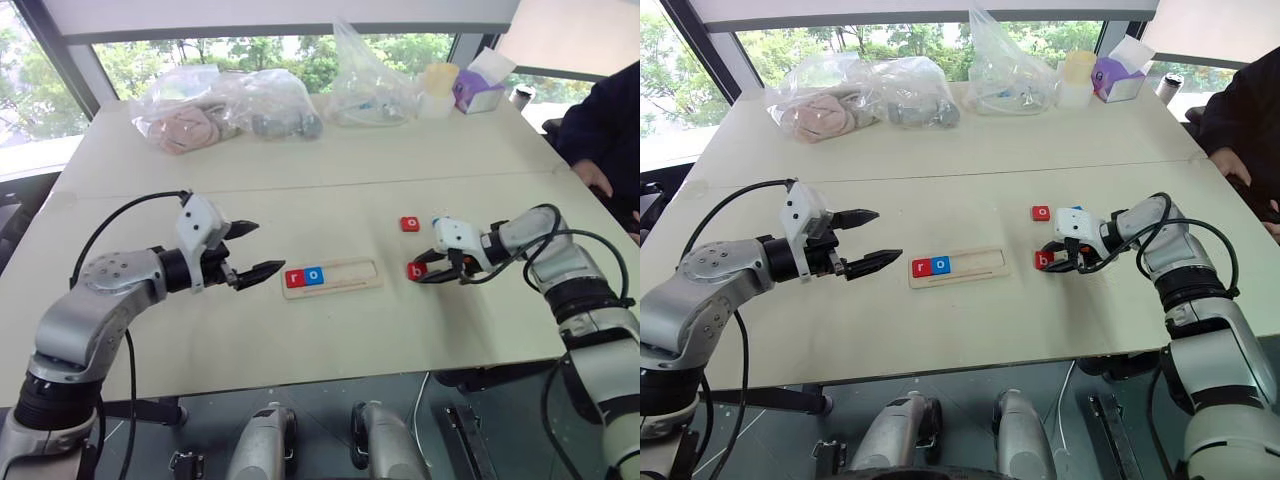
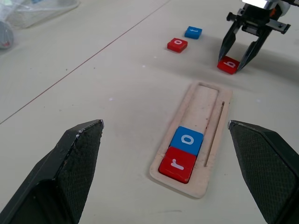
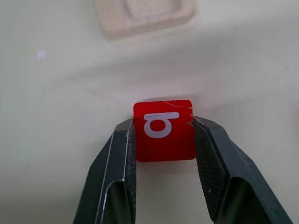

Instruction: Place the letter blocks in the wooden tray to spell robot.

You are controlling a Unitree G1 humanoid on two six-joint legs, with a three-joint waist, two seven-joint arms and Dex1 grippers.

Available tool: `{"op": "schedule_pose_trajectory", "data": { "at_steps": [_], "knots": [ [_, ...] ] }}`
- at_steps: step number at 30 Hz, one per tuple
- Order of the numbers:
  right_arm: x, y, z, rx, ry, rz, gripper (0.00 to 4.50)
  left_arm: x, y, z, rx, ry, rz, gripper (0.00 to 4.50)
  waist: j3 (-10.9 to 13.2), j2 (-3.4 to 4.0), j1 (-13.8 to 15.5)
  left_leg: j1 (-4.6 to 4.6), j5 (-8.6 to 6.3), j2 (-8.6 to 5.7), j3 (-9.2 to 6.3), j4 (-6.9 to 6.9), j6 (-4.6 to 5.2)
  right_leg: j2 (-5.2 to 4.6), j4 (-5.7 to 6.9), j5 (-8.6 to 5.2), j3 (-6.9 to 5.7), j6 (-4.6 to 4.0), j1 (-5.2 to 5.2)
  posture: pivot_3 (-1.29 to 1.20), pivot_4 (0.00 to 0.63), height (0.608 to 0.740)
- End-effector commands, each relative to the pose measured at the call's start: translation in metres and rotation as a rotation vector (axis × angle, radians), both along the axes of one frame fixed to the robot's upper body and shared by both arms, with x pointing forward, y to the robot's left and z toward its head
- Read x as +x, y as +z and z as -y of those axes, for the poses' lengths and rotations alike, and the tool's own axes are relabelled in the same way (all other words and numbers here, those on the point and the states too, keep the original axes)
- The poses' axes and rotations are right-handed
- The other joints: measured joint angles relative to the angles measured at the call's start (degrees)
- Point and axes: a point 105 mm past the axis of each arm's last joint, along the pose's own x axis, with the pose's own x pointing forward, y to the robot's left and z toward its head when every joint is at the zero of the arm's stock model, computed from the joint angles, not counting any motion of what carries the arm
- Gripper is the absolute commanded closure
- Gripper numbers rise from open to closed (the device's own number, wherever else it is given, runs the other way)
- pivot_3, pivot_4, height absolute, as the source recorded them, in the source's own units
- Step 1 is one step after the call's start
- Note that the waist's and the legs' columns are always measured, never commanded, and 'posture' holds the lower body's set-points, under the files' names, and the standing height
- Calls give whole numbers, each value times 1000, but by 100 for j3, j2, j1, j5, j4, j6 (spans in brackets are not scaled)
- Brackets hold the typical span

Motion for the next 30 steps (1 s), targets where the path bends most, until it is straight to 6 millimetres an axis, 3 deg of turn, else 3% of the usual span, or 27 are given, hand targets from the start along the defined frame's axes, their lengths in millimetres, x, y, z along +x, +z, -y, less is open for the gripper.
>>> {"op": "schedule_pose_trajectory", "data": {
  "at_steps": [1, 7, 14, 21, 30],
  "knots": [
    [-4, 40, -34, 57, 129, 84, 3361, -2, 12, -3, 0, 3, 57, 0, 2, 3, 8, 0, 0, 0, 0, 0, 0, 0, 1, 1, 0, 1, -2, 0, 150, 725],
    [-12, 40, -74, 53, 216, 74, 3361, -7, 9, -3, 11, -2, 53, 0, 2, 3, 23, 0, -1, 0, -1, 0, -1, -1, 3, 0, -1, 0, -2, 0, 150, 725],
    [-10, 28, -101, 23, 260, 71, 3361, -24, 2, -5, 60, -52, 21, 0, 2, 3, 11, -2, -1, -1, 0, -2, -1, -4, 1, -1, -1, -2, -6, 0, 150, 725],
    [-6, 26, -117, 38, 274, 82, 3361, -37, -3, -11, 113, -96, -2, 0, 2, 4, 14, -2, -1, 1, 0, -2, -3, -3, 3, 0, -1, -5, -10, 0, 150, 725],
    [-3, 20, -123, 38, 274, 84, 3361, -37, -2, -9, 111, -104, 11, 0, 2, 4, 1, -2, -1, 0, 0, -3, -4, -3, 2, 0, -1, -4, -9, 0, 150, 725]
  ]
}}
